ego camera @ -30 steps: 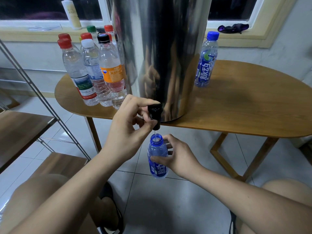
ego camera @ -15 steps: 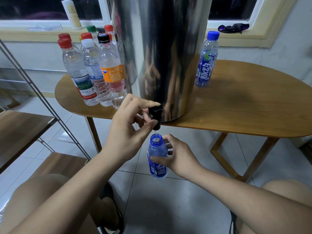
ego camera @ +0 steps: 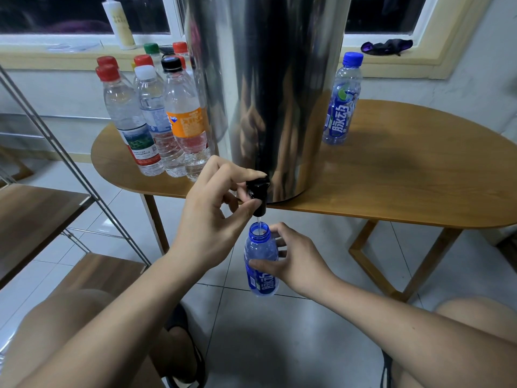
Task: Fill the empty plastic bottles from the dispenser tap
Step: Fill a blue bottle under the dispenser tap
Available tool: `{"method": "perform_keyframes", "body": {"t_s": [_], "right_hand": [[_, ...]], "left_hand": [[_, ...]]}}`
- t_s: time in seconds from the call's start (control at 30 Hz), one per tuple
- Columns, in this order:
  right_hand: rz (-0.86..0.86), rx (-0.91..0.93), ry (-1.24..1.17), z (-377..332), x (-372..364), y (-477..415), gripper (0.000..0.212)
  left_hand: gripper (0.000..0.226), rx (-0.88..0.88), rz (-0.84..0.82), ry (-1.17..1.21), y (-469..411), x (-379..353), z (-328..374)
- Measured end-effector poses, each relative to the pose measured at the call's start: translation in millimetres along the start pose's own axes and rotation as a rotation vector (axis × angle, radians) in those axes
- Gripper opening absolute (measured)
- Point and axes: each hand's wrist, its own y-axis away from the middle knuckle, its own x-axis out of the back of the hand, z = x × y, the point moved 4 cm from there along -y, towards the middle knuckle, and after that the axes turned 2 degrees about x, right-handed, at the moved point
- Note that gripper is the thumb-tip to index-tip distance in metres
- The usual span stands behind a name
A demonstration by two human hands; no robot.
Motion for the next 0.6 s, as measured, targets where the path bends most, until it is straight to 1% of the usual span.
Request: {"method": "perform_keyframes", "body": {"t_s": [0.6], "right_hand": [[0.002, 0.016, 0.006, -0.8, 0.1, 1.0, 0.068]], "left_hand": [[0.046, -0.009, -0.005, -0.011, 0.0, 1.0, 2.2]]}}
